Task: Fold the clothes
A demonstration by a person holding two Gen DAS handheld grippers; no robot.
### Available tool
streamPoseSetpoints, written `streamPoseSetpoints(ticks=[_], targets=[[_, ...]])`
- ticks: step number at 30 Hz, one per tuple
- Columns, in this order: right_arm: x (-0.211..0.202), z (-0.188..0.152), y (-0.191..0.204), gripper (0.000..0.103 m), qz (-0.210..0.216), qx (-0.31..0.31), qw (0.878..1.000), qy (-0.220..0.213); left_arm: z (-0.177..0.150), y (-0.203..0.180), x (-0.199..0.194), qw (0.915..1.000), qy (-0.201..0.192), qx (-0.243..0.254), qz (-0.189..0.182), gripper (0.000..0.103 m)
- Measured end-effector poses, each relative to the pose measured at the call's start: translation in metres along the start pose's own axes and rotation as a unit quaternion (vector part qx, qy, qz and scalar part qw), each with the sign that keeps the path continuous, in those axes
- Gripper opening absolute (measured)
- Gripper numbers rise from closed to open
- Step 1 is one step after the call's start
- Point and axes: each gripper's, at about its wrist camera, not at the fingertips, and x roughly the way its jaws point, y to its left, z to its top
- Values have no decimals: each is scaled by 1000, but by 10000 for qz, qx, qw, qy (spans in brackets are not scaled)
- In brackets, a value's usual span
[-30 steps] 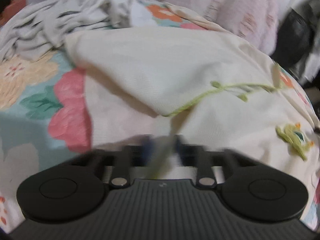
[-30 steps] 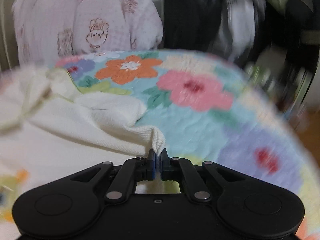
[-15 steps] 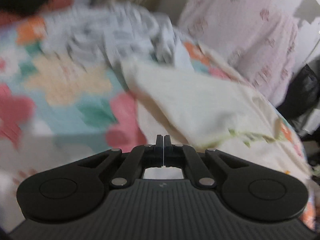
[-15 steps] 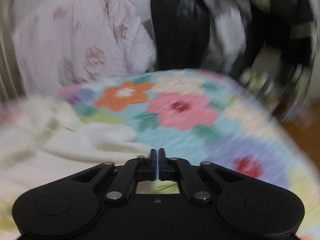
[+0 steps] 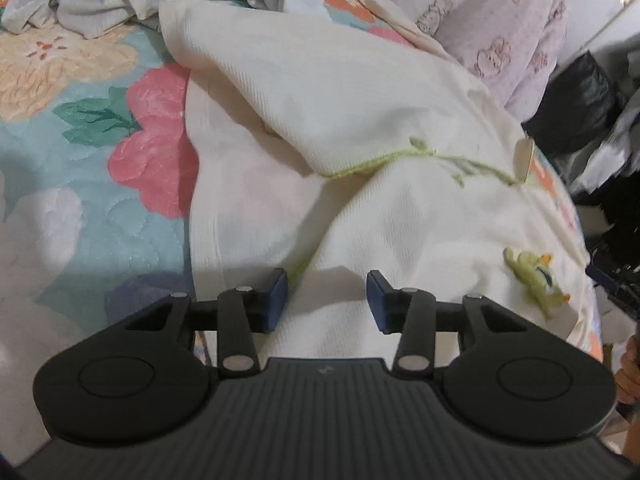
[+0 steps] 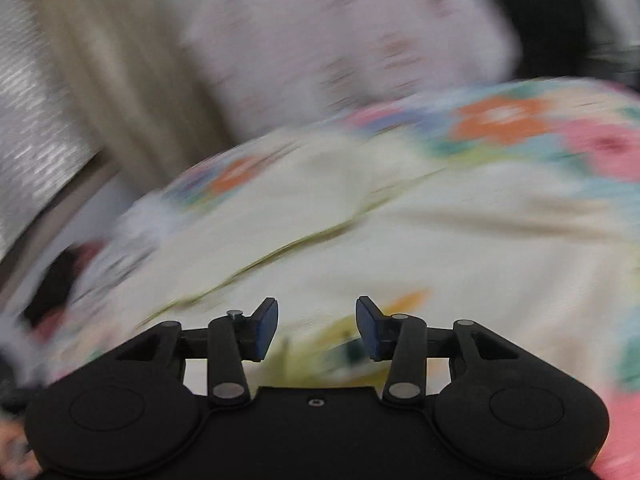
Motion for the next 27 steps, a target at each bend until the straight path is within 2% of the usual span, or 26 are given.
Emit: streamPoseSetpoints(ticks=[1, 2, 3, 5, 8, 13, 15, 18, 24, 25, 26, 27], targets=[[7, -5, 14, 49, 271, -81, 9994, 186, -1, -2, -2, 10000, 11, 83, -36, 20], [13, -11, 29, 49, 539, -163, 9977, 370, -1, -5, -5, 9997, 45, 134, -200, 10], [17, -16, 41, 50, 740, -270, 9958, 472, -1, -6, -8, 9989, 98, 142, -434, 4], [25, -26, 57, 55, 973, -402, 9928, 580, -1, -11, -14, 9958, 183, 197, -876, 4], [35, -38, 66, 55, 1037, -394, 9911, 731, -2, -24, -14, 9930, 172, 405, -1099, 3], [59, -53, 71, 55, 1345, 50, 9863, 953, -9, -27, 8, 9848, 568, 60, -1640, 4], [67, -58, 75, 55, 1567, 294, 9819, 1024, -15, -27, 20, 9844, 738, -40, -1593, 4], [84, -63, 81, 55, 1665, 419, 9780, 1186, -24, -35, 35, 9844, 941, -23, -1487, 4], [106, -77, 98, 54, 1465, -102, 9775, 1512, -29, -54, 38, 9871, 1025, 445, -1144, 5], [108, -80, 99, 45, 1435, -219, 9773, 1542, -29, -56, 29, 9876, 1012, 534, -1073, 6], [108, -83, 99, 27, 1259, -407, 9791, 1543, -28, -58, 20, 9880, 999, 624, -1002, 6], [109, -86, 99, 15, 1083, -594, 9803, 1542, -27, -60, 8, 9884, 905, 767, -945, 7]])
